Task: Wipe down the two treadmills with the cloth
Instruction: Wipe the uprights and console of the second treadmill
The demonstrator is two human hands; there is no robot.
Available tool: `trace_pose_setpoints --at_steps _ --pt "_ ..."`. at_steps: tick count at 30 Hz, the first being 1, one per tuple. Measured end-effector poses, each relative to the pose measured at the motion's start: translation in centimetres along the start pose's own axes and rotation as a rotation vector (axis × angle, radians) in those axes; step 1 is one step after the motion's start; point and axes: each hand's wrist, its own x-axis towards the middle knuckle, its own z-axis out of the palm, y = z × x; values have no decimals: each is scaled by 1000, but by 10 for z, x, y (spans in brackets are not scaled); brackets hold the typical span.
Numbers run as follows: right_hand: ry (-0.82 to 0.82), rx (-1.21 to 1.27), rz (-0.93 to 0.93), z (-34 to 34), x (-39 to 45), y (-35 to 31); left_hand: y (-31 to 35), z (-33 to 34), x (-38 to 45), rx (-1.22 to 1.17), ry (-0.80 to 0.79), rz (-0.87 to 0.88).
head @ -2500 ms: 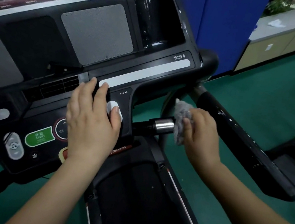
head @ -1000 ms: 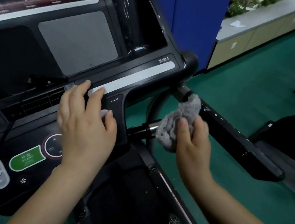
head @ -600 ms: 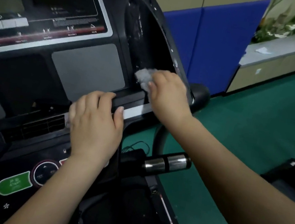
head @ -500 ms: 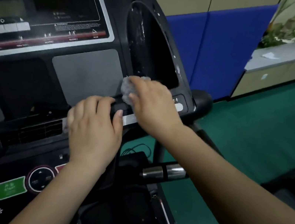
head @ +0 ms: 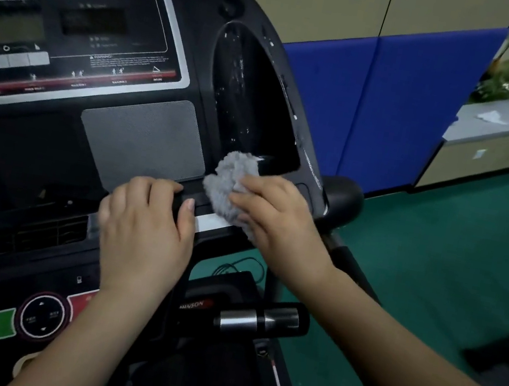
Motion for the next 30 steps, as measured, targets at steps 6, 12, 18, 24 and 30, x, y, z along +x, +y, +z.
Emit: trace_pose_setpoints --at_steps 6,12,18,24,30 --pt "457 132 538 -39 -28 27 1 2 0 23 9 -9" --pt "114 63 635 -25 -17 39 1 3 -1 28 20 -7" --pt "-56 104 575 -34 42 78 2 4 -1 46 36 -10" --pt "-2 -50 543 -25 13 47 5 5 1 65 31 -11" --pt "-41 73 555 -14 99 79 5 5 3 62 25 -15"
